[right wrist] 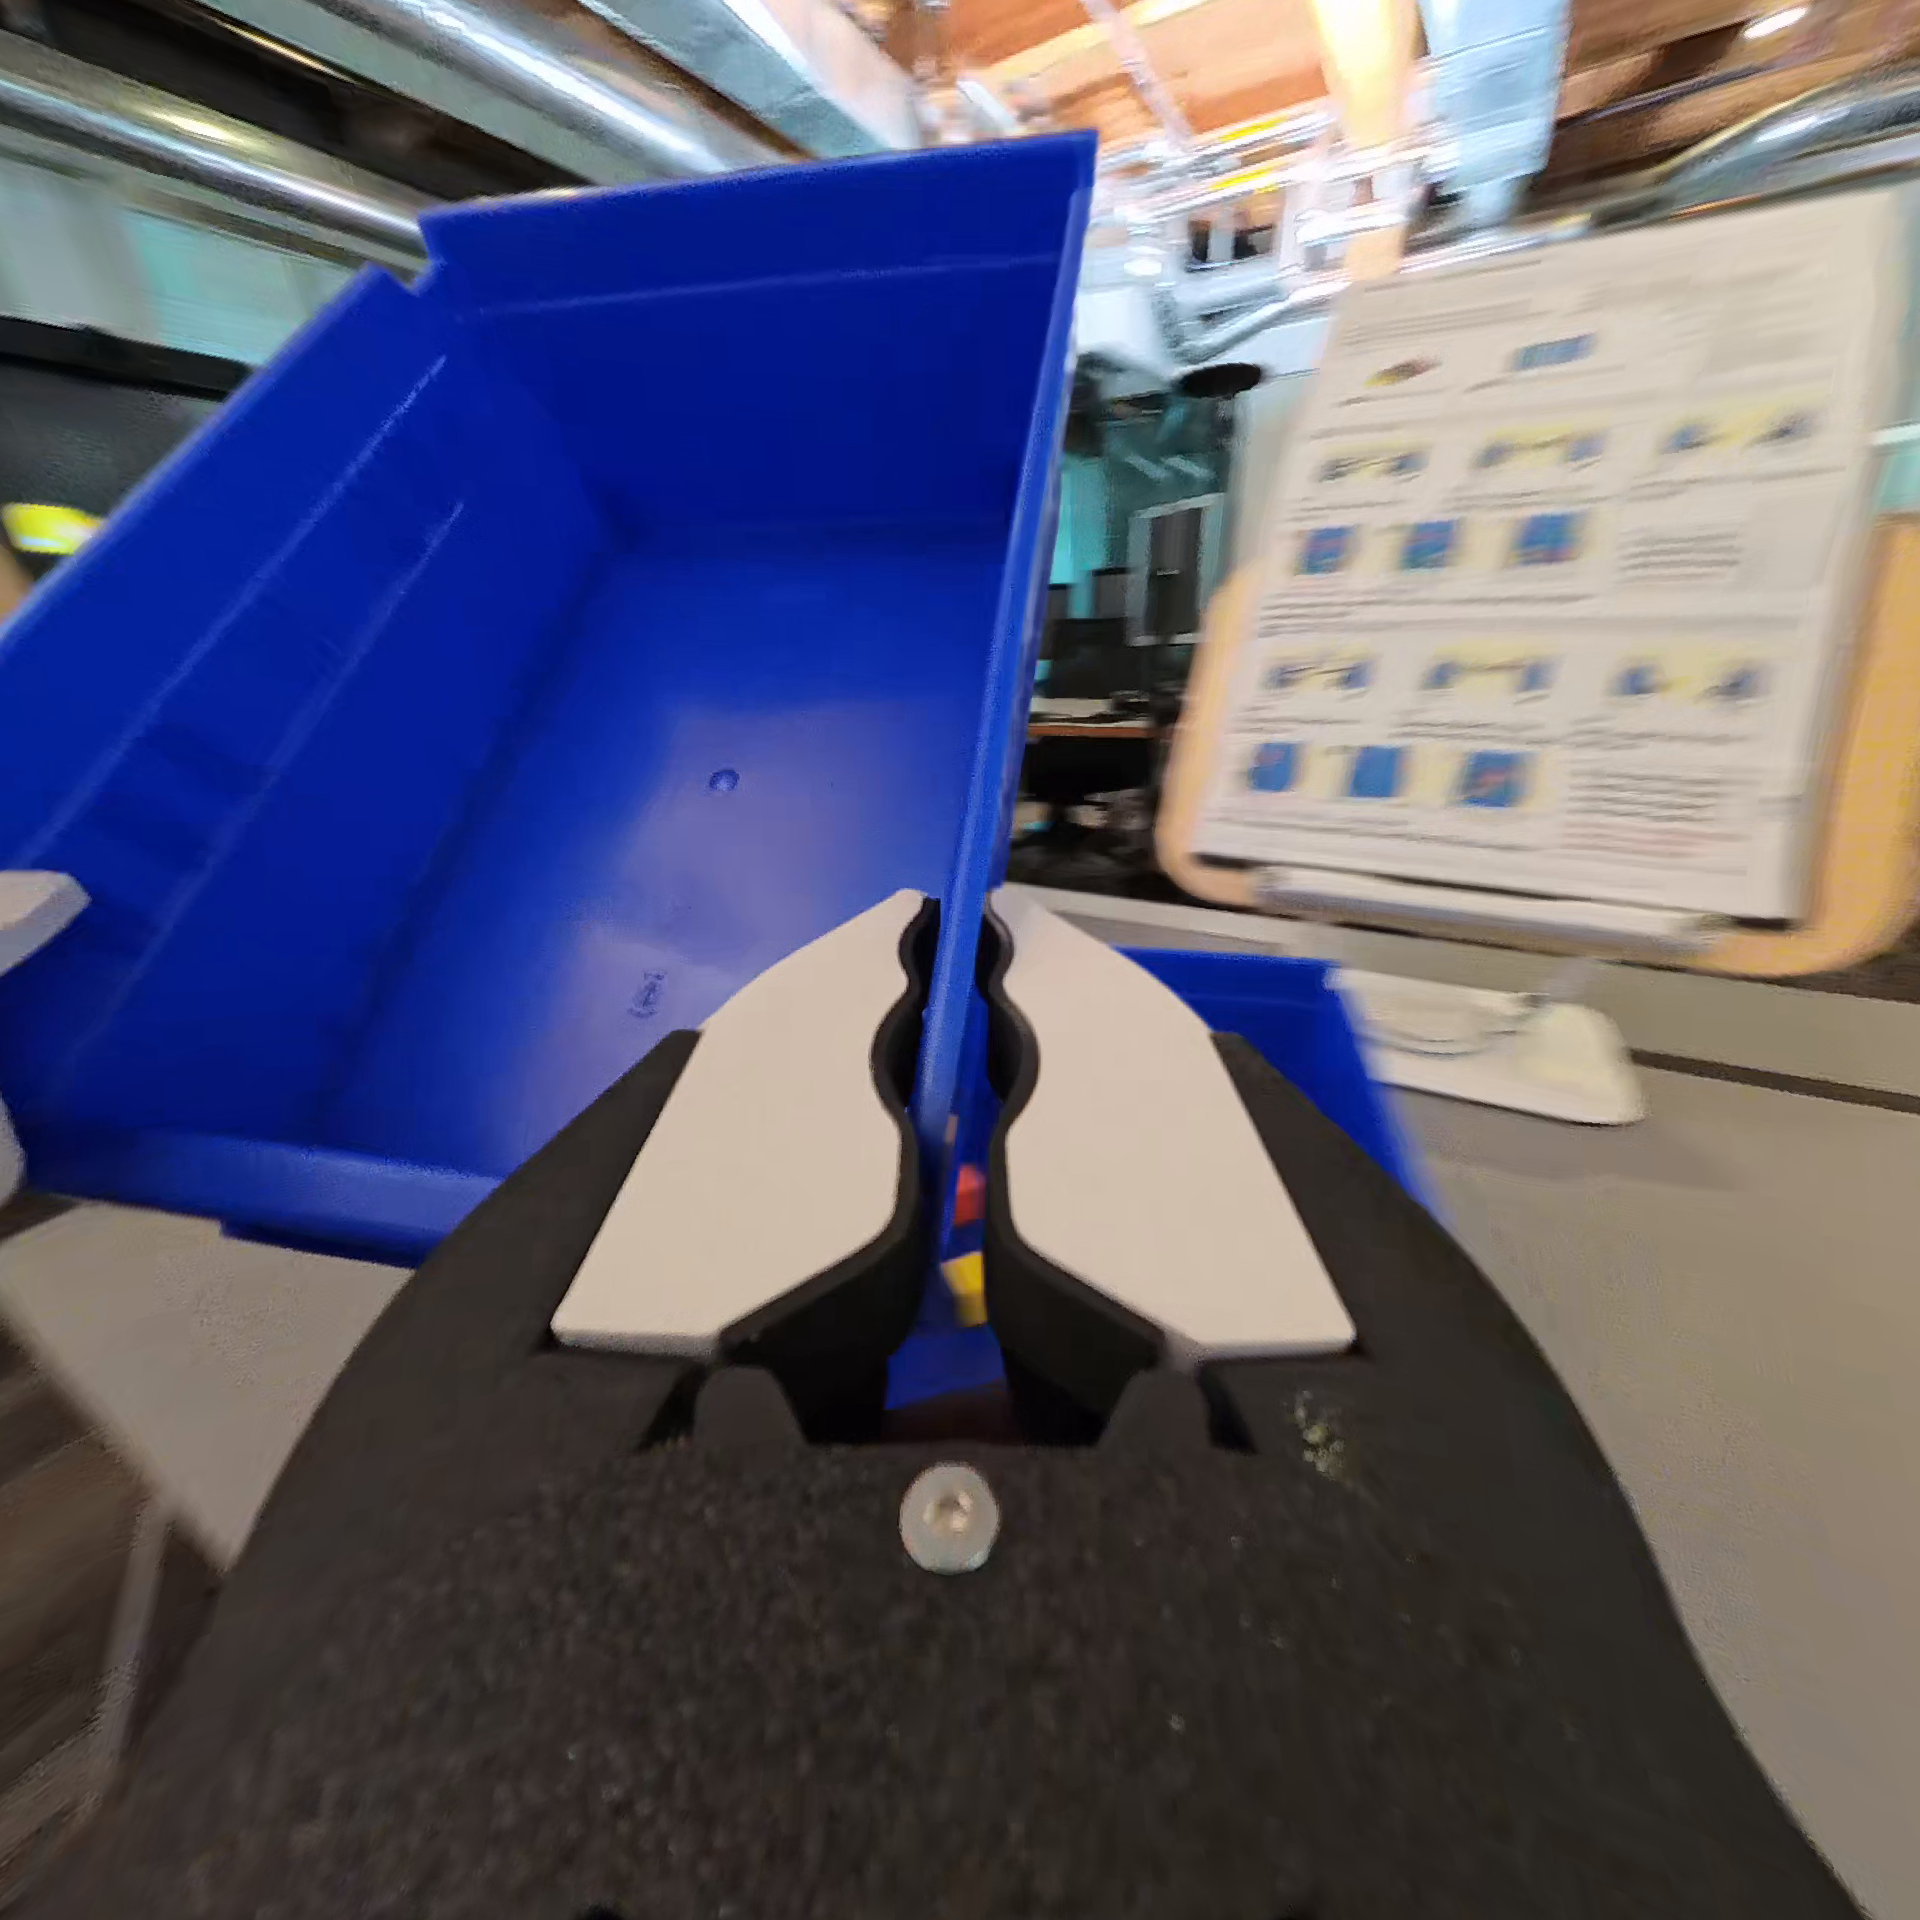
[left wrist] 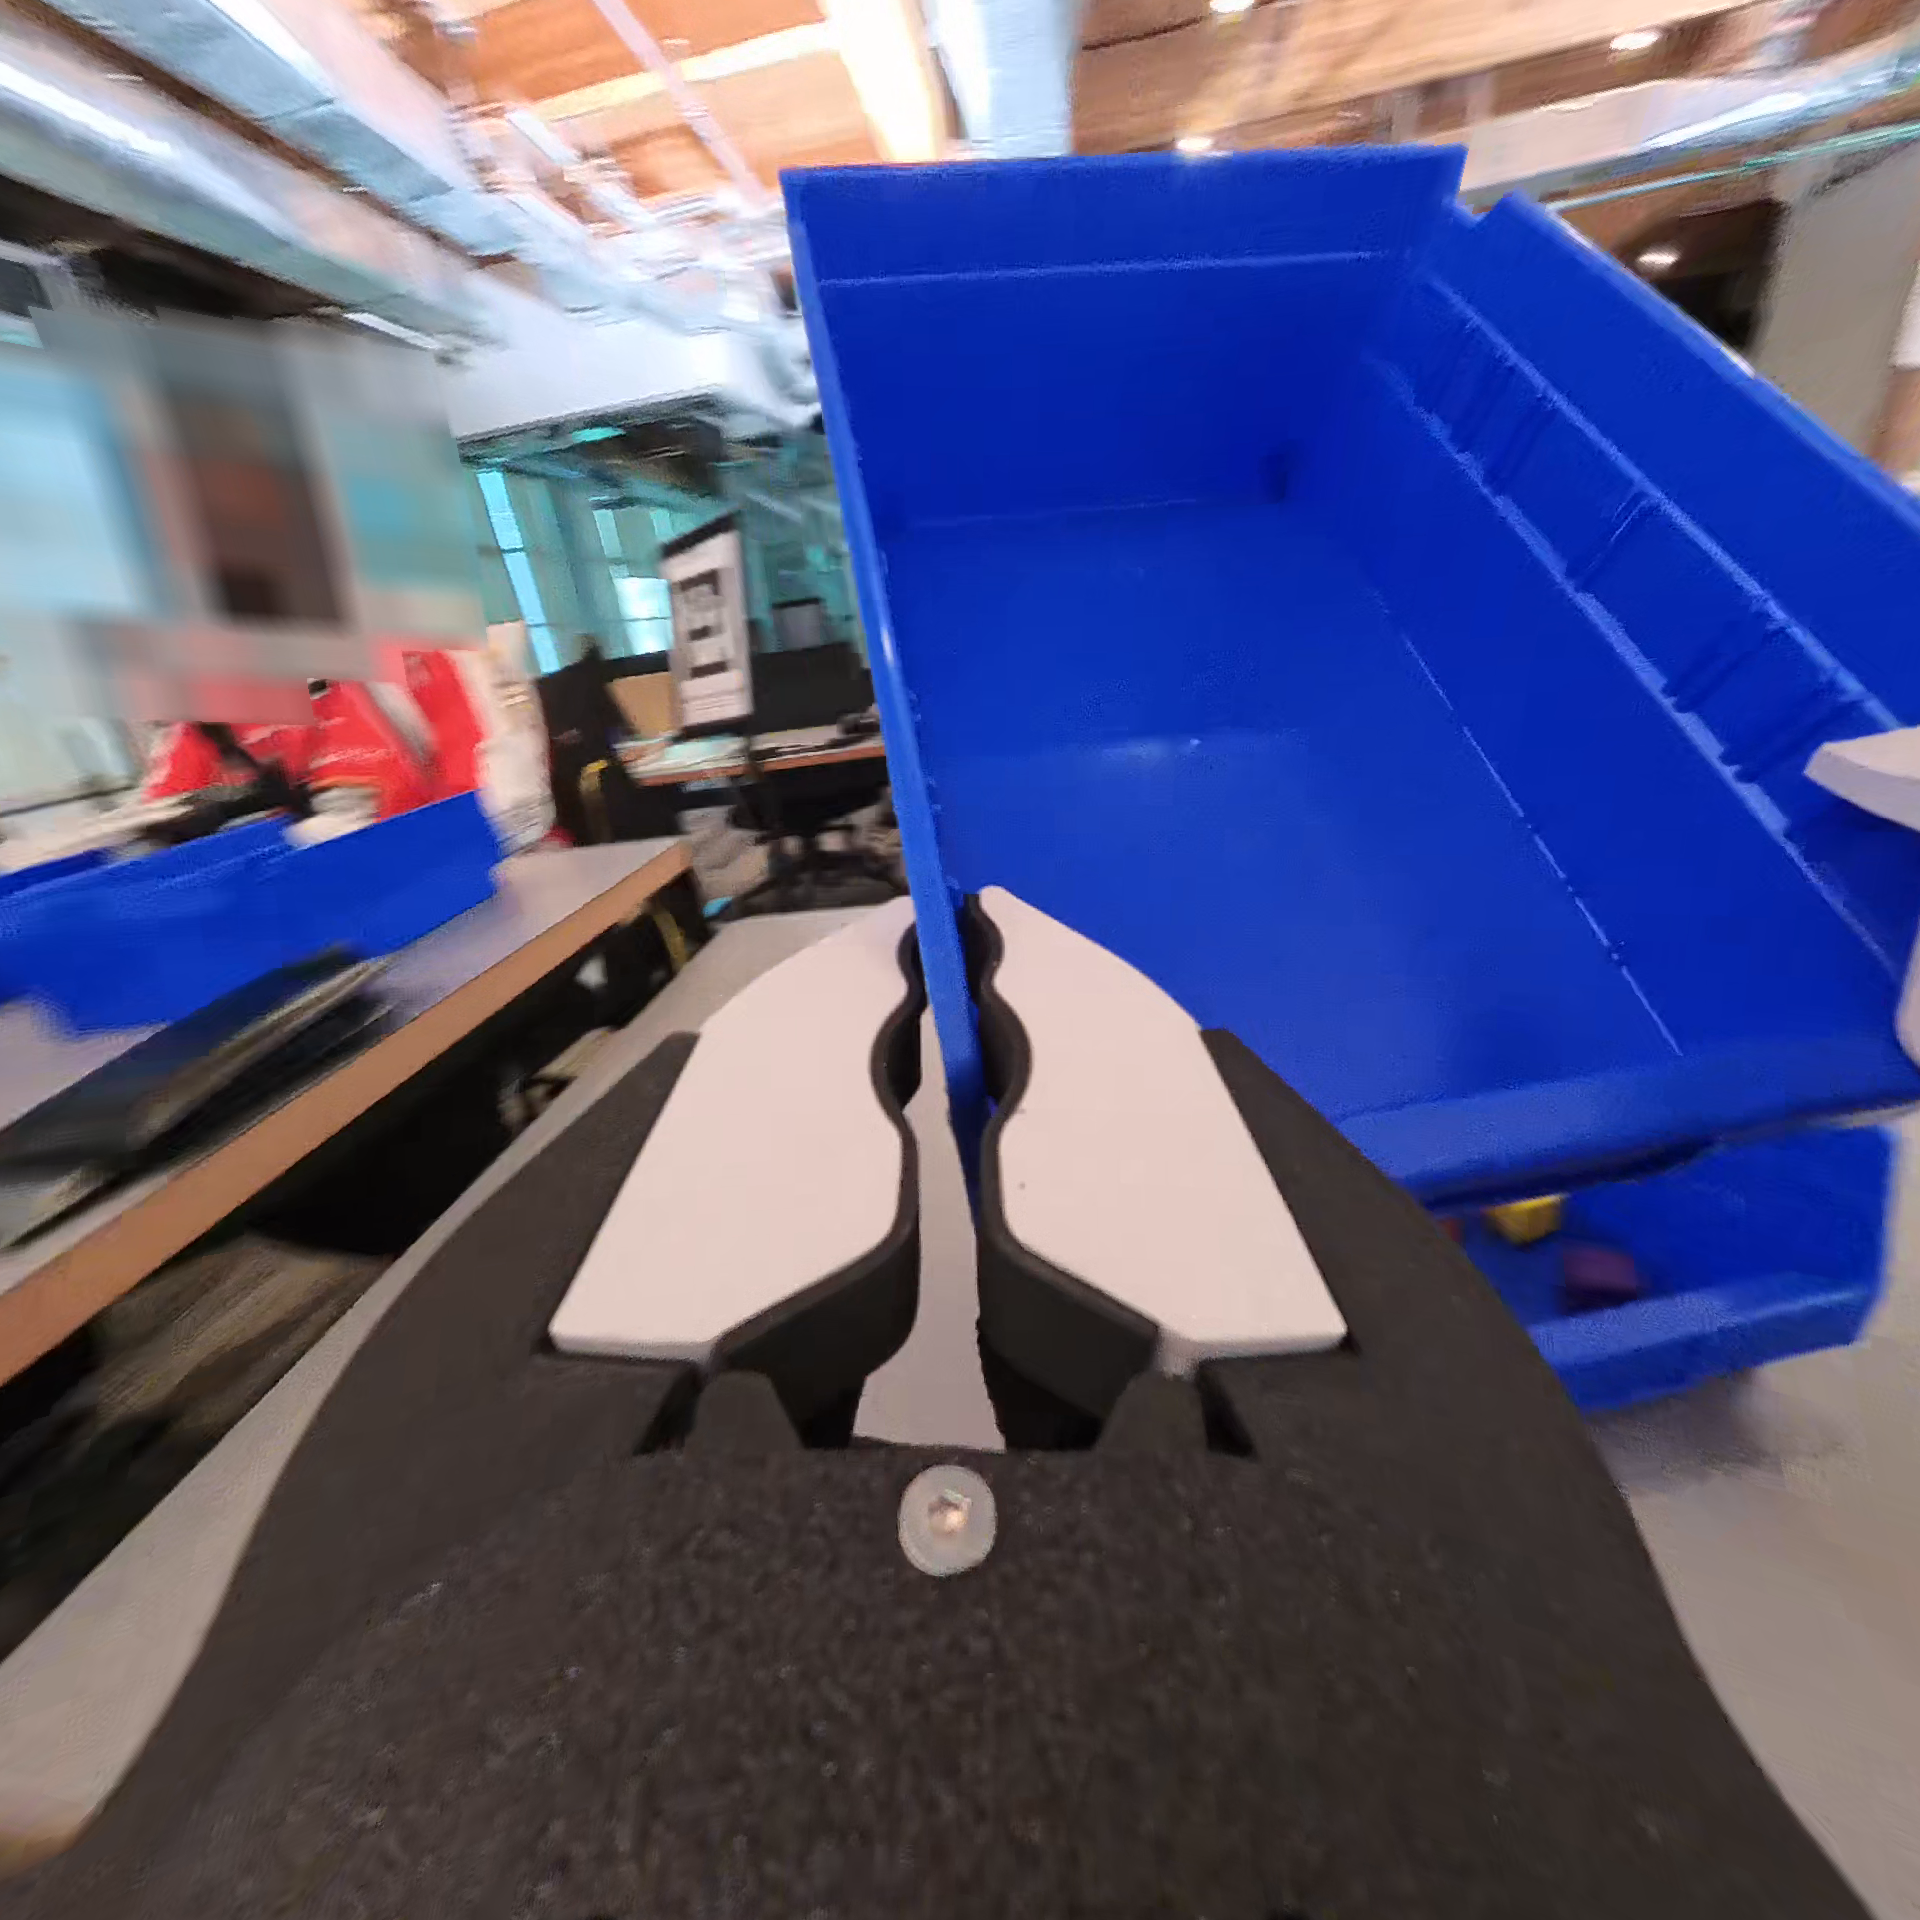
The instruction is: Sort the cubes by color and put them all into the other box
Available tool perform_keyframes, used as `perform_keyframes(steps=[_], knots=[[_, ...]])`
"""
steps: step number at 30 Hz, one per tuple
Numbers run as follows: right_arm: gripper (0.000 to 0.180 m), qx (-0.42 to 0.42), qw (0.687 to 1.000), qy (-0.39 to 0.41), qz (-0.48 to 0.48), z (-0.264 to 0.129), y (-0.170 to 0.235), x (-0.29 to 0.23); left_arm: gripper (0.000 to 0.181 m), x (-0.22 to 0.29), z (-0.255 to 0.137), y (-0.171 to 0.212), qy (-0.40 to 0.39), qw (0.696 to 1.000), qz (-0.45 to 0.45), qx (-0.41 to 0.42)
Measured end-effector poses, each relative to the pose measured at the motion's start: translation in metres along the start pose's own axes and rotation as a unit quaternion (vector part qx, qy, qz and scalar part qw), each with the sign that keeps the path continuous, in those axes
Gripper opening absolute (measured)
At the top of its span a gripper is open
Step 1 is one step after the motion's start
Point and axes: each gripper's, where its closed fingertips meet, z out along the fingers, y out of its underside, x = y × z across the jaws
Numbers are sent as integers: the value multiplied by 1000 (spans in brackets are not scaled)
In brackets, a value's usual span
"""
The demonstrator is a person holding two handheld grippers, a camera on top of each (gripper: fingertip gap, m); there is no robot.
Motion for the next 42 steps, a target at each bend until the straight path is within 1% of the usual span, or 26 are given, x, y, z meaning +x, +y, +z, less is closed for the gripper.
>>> perform_keyframes(steps=[2, 5, 7, 9, 12, 14, 16, 18, 19, 20, 21, 22, 23, 24, 25, 27, 29, 31, 32, 34, 36, 37, 39, 40, 41, 42], knots=[[6, -2, 998, 61, 1, -3, -14, 63, 4, 57, 41, -20, 52, 999, 15, -4], [6, -35, 988, 148, 25, -24, -16, 170, 4, 164, 86, -37, 129, 991, 21, -28], [6, -59, 978, 194, 50, -51, -15, 241, 6, 241, 105, -36, 191, 981, -6, -43], [6, -84, 968, 228, 58, -82, -13, 304, 6, 313, 117, -21, 241, 967, -45, -73], [6, -150, 946, 286, 35, -127, 2, 388, 5, 414, 121, 21, 283, 946, -80, -137], [6, -182, 938, 292, 33, -147, 20, 435, 6, 464, 115, 49, 292, 937, -81, -174], [6, -217, 934, 278, 50, -162, 49, 471, 9, 500, 106, 73, 299, 930, -69, -202], [7, -235, 933, 262, 76, -172, 74, 497, 11, 527, 97, 99, 307, 920, -52, -238], [7, -244, 930, 262, 86, -177, 85, 507, 13, 538, 92, 113, 315, 912, -45, -259], [7, -259, 924, 267, 86, -181, 95, 515, 19, 547, 85, 124, 328, 903, -35, -277], [6, -276, 918, 272, 84, -185, 105, 521, 19, 551, 81, 129, 336, 900, -26, -276], [6, -284, 917, 266, 90, -186, 112, 523, 21, 552, 79, 130, 340, 901, -20, -270], [6, -284, 917, 259, 104, -185, 116, 524, 32, 554, 74, 132, 352, 894, -16, -276], [6, -280, 918, 255, 116, -184, 117, 525, 49, 553, 68, 133, 363, 886, -18, -289], [9, -278, 918, 258, 119, -185, 116, 526, 61, 549, 64, 131, 372, 880, -24, -294], [26, -277, 911, 293, 89, -193, 106, 532, 60, 526, 55, 116, 387, 878, -31, -278], [36, -264, 905, 332, 34, -199, 82, 532, 60, 484, 47, 95, 388, 887, -33, -249], [40, -228, 906, 356, -23, -194, 45, 517, 57, 430, 37, 73, 379, 898, -36, -223], [40, -205, 915, 345, -41, -183, 27, 499, 57, 400, 34, 64, 367, 905, -35, -212], [39, -169, 944, 279, -46, -148, 5, 444, 53, 332, 31, 51, 327, 925, -30, -191], [40, -152, 974, 166, -27, -103, 6, 365, 45, 254, 34, 46, 255, 951, -35, -172], [41, -148, 984, 102, -6, -81, 14, 319, 44, 215, 36, 50, 216, 961, -39, -169], [42, -151, 987, -15, 59, -44, 45, 225, 46, 149, 41, 72, 142, 970, -54, -189], [43, -166, 982, -46, 81, -31, 68, 188, 53, 126, 43, 89, 119, 968, -64, -212], [46, -190, 977, -51, 82, -20, 92, 161, 61, 109, 45, 105, 104, 964, -74, -231], [52, -209, 975, -38, 61, -11, 111, 145, 62, 95, 49, 119, 87, 963, -79, -241]])
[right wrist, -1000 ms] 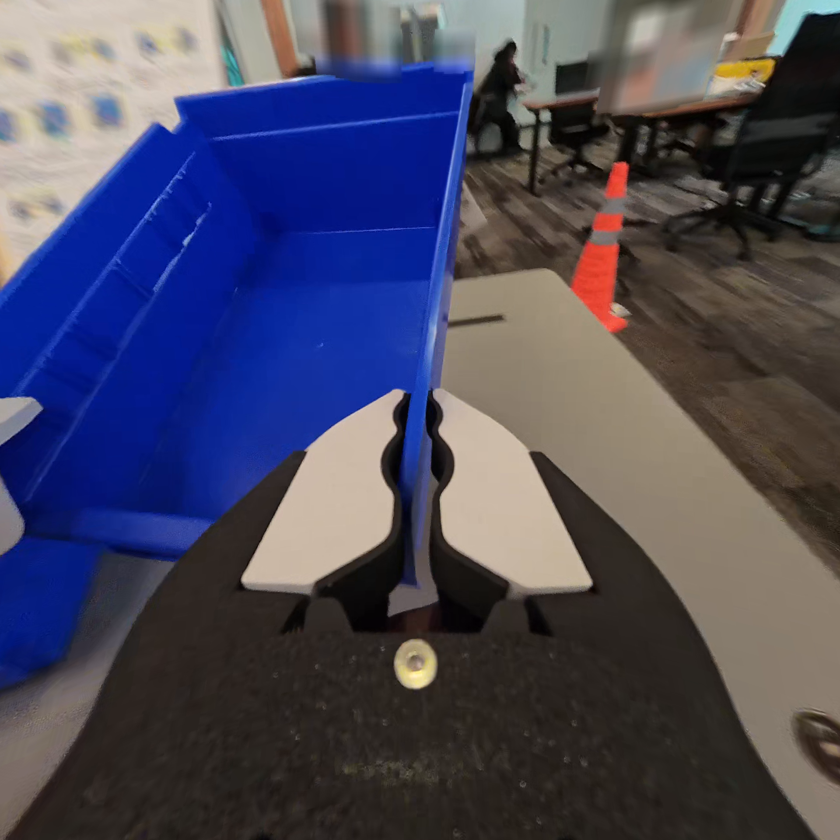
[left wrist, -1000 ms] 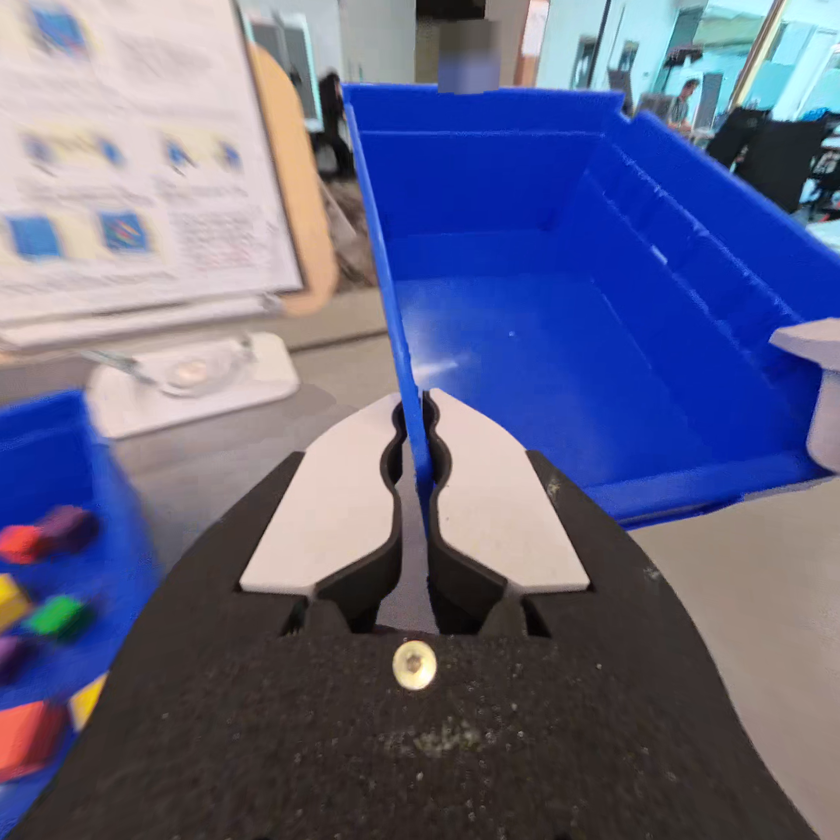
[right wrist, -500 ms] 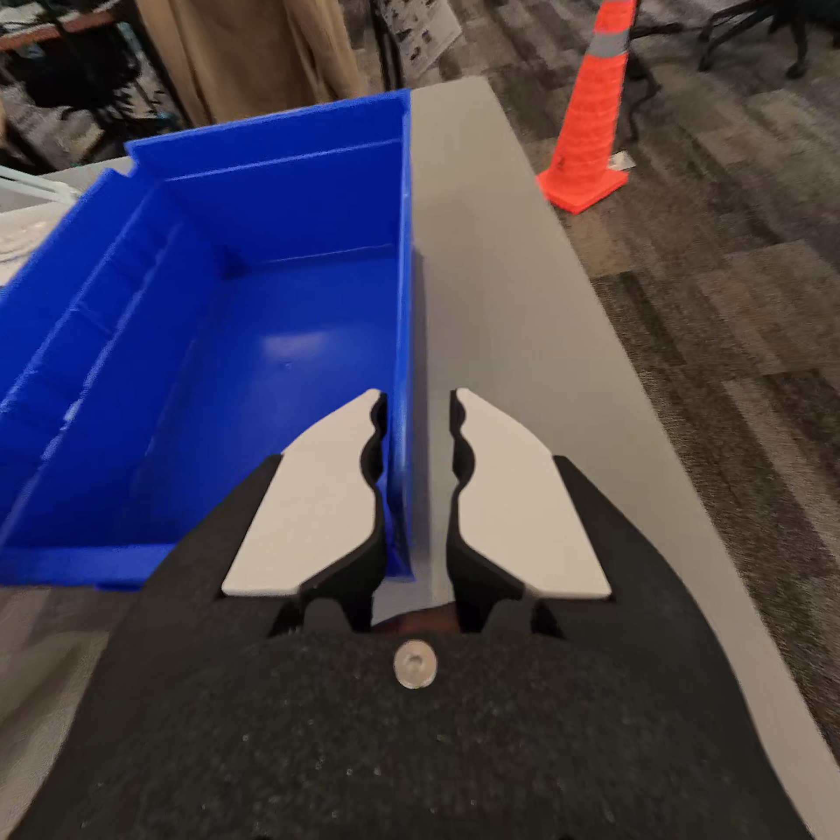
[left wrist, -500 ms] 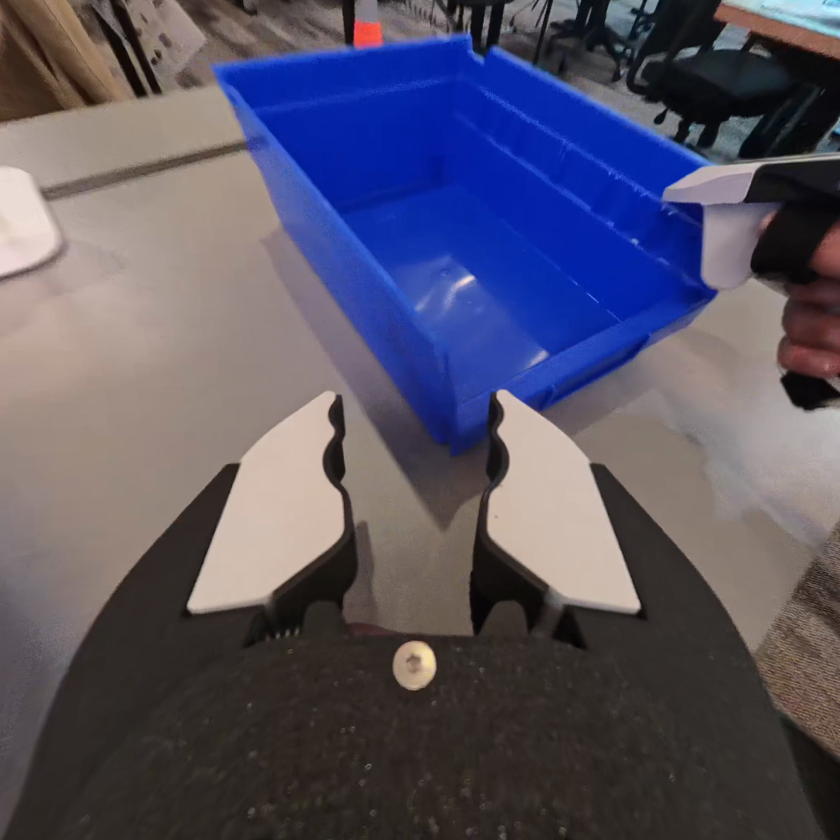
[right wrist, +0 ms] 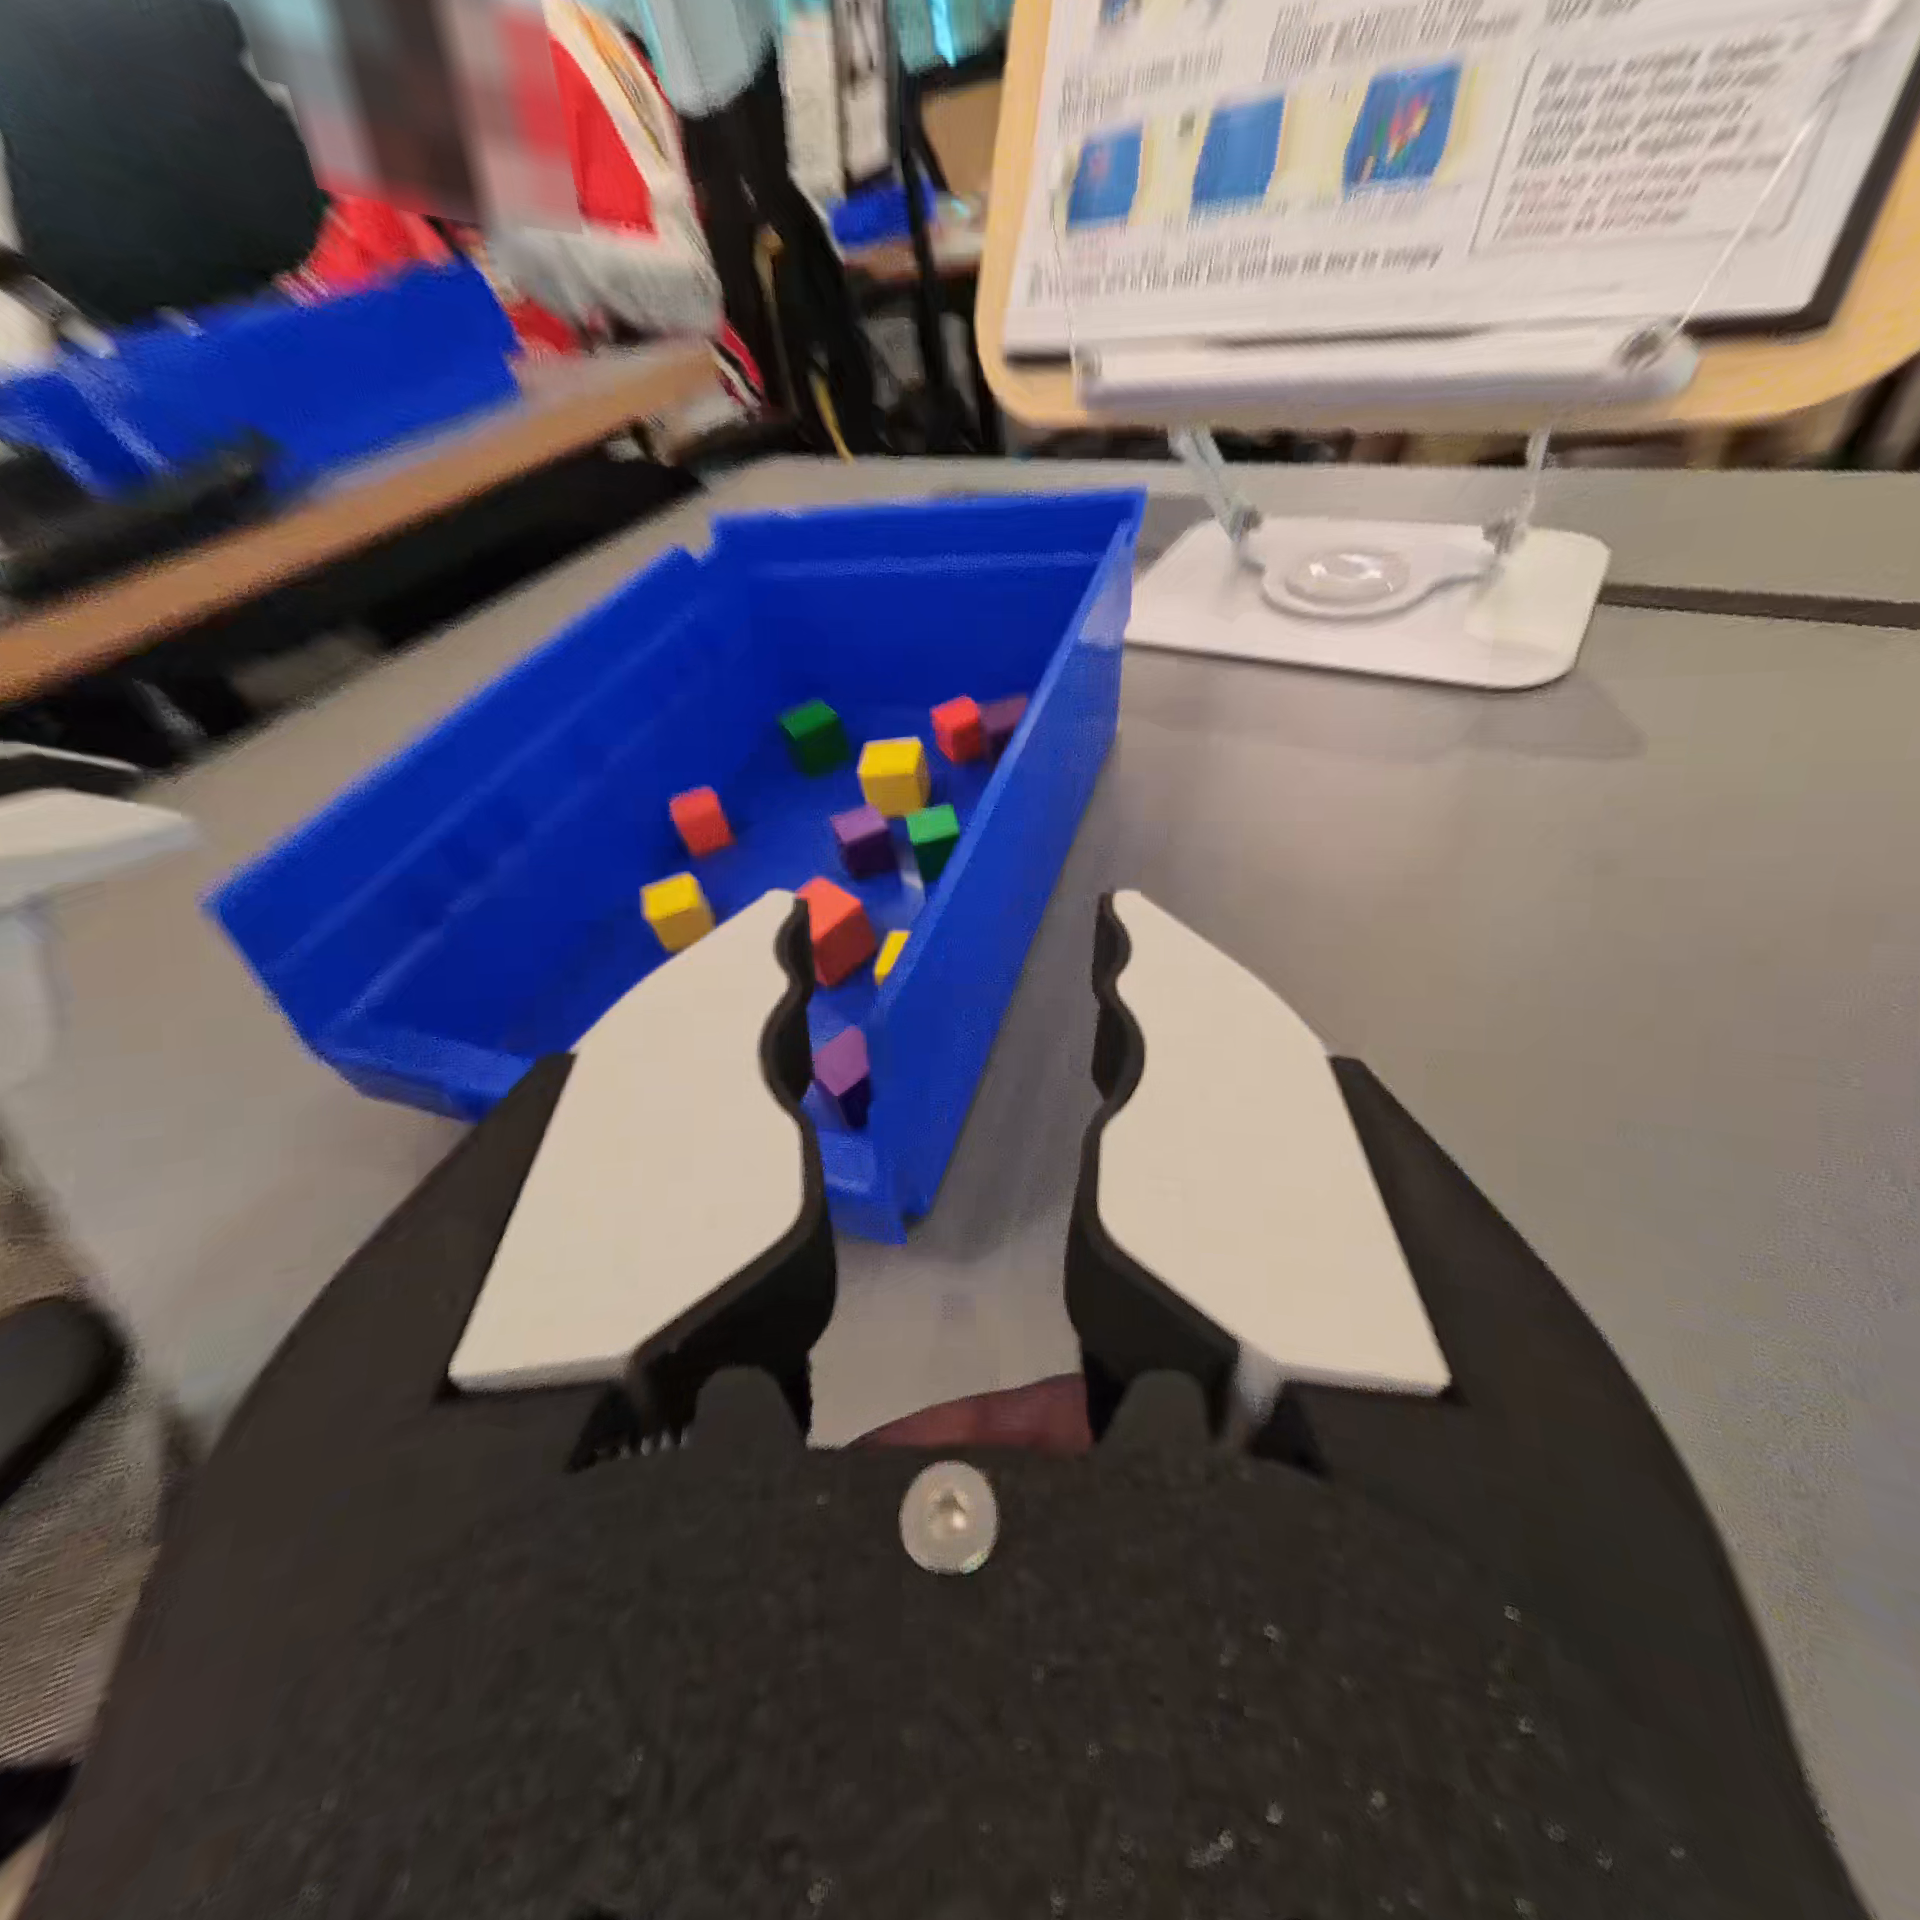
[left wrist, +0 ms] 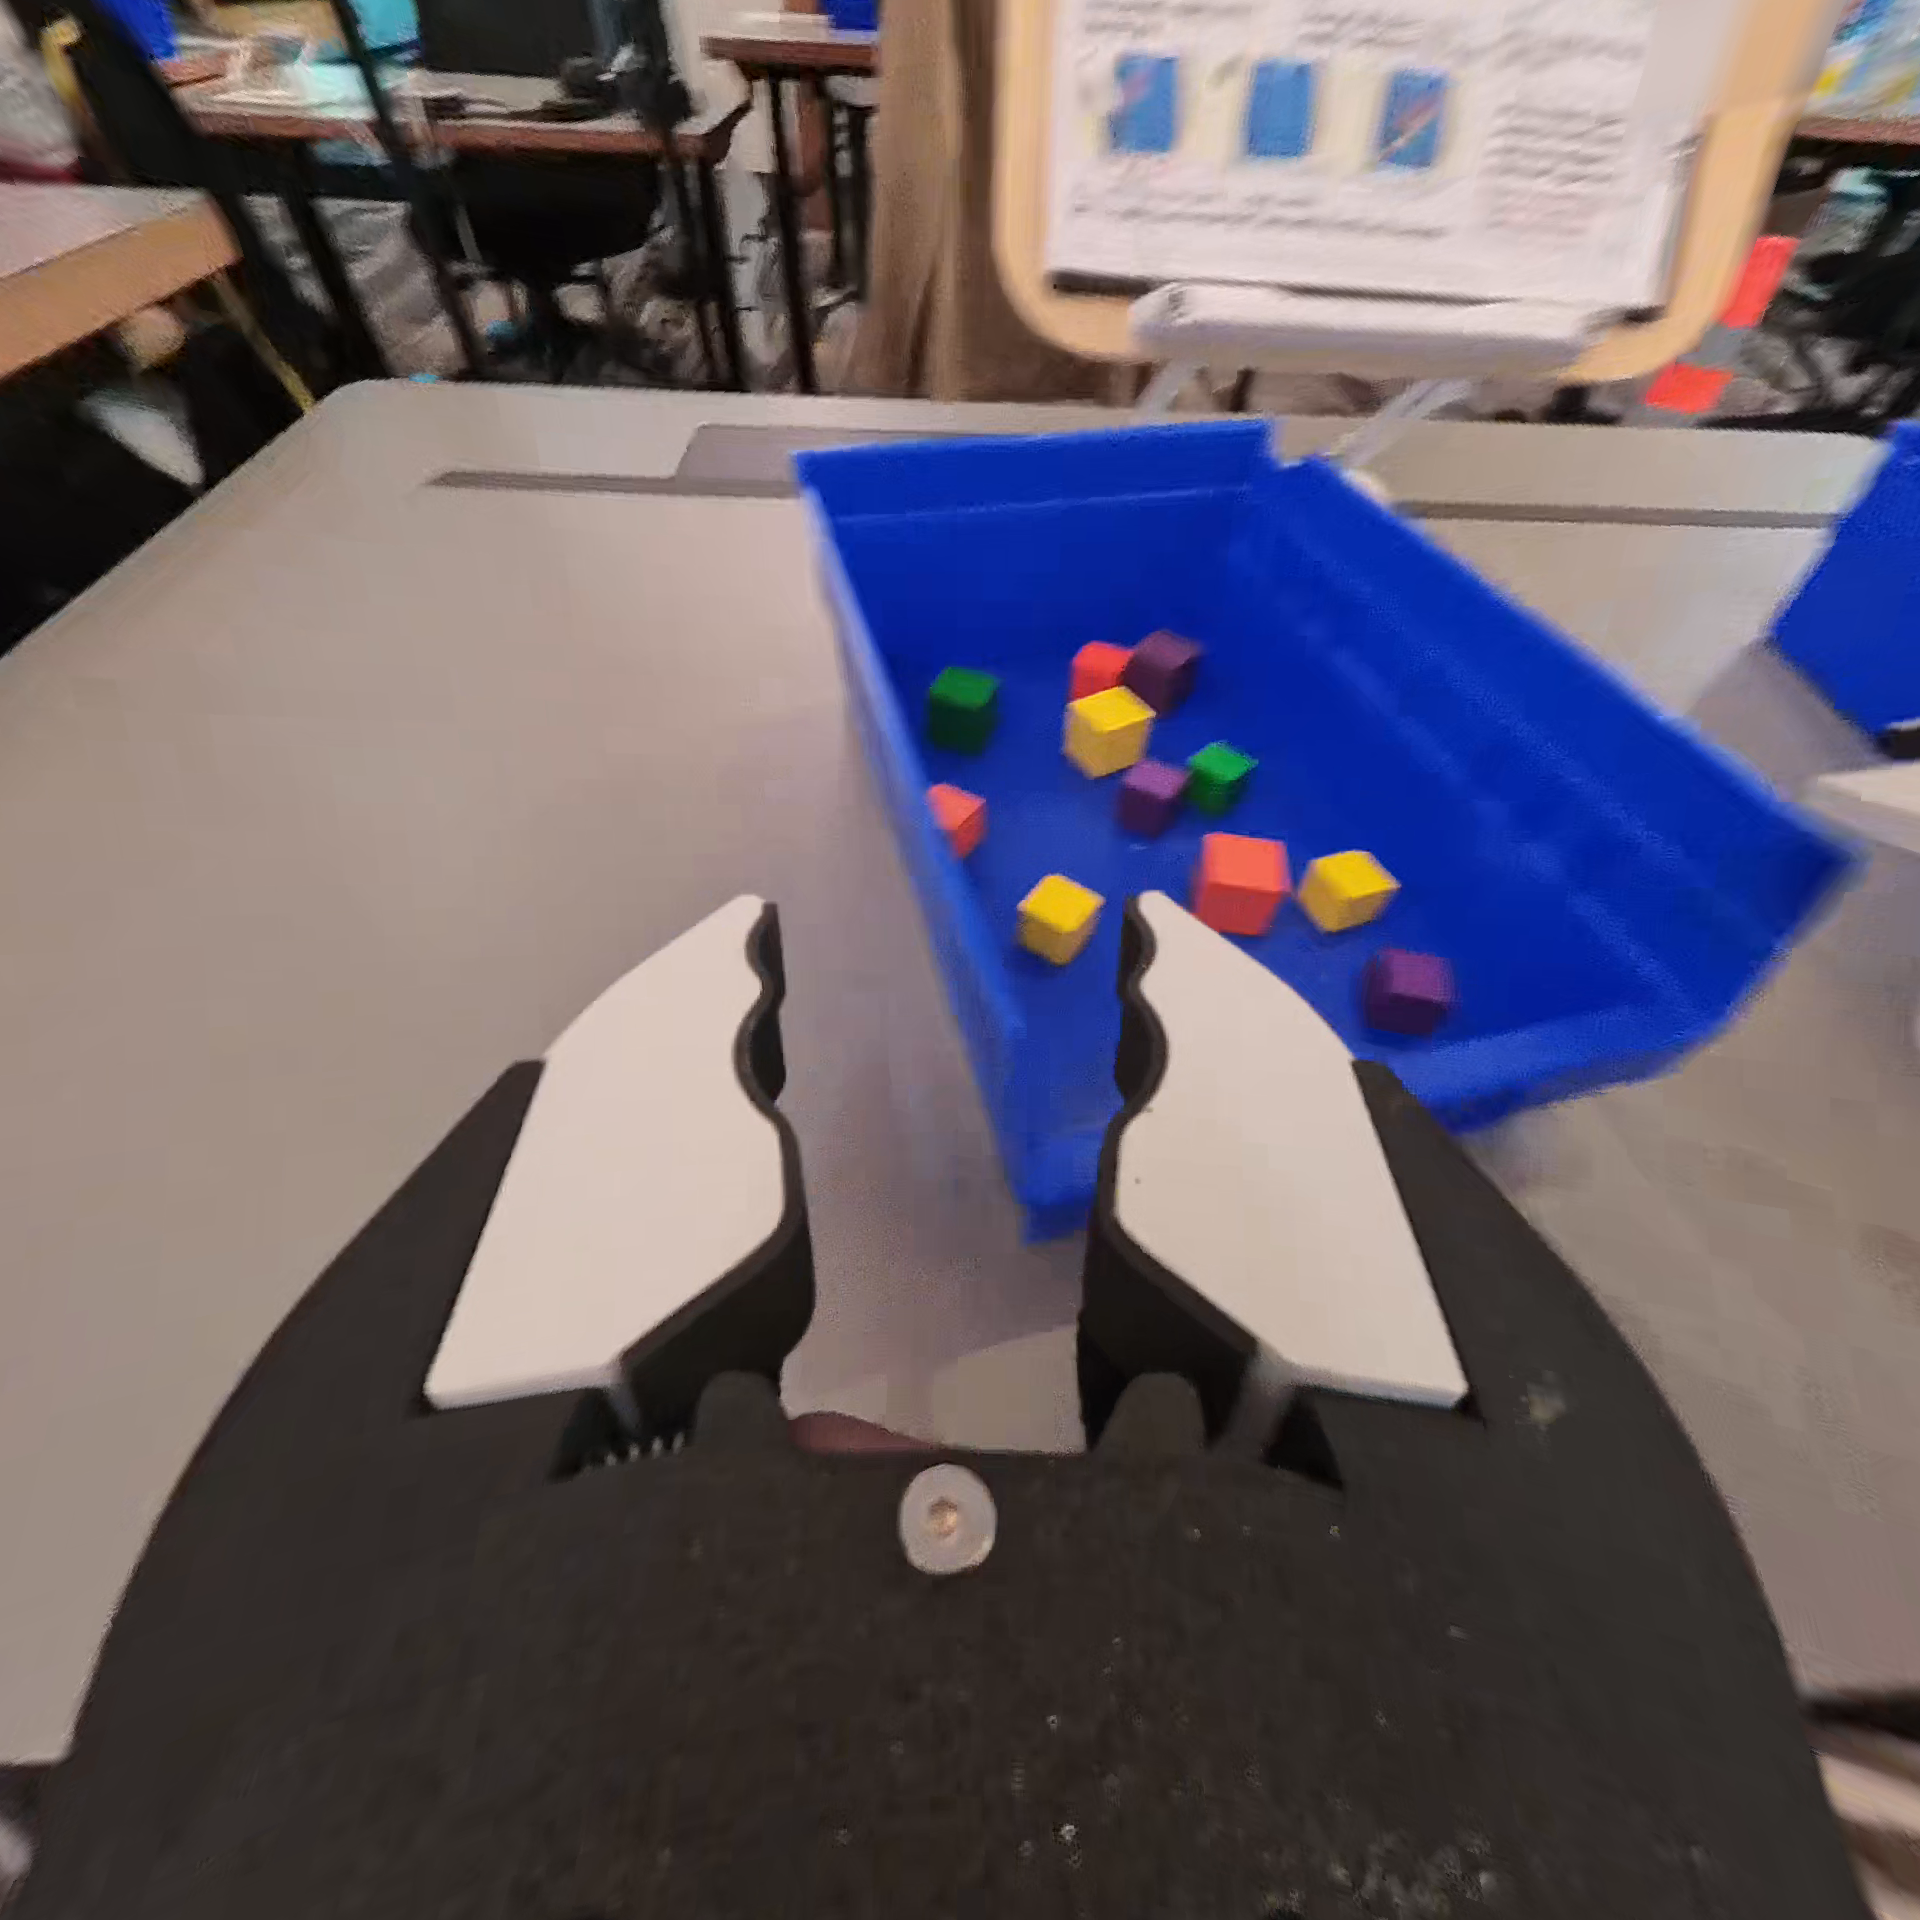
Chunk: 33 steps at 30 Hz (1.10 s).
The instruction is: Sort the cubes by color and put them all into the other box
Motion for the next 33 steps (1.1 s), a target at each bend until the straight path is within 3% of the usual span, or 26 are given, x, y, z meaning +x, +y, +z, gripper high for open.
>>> perform_keyframes(steps=[5, 7, 8, 9, 12, 14, 20, 24, 30, 33], knots=[[52, -23, 994, 102, -41, 35, 23, -7, 64, -5, 47, 37, 23, 997, -46, -61], [48, -56, 994, 90, -21, 48, 40, -12, 65, 5, 62, 43, 36, 995, -51, -79], [50, -65, 995, 74, -7, 53, 46, -17, 61, 7, 68, 43, 42, 994, -57, -81], [44, -54, 996, 68, 17, 55, 46, -19, 44, 10, 71, 41, 49, 993, -64, -83], [22, -24, 991, 115, 58, 51, 42, -12, 19, -2, 73, 38, 5, 994, -59, -91], [4, -9, 988, 131, 82, 50, 40, -15, 6, -20, 72, 36, -36, 996, -32, -80], [3, 51, 986, 134, 81, 74, 16, -81, 4, -95, 51, -8, -92, 996, -18, -12], [3, 84, 989, 116, 41, 111, -7, -141, 4, -163, 38, -37, -103, 994, -29, 36], [5, 42, 987, 151, 23, 182, 6, -202, 4, -255, 90, -11, -41, 998, -51, -12], [7, -14, 987, 156, 30, 213, 28, -212, 4, -277, 113, 11, -24, 996, -65, -58]])
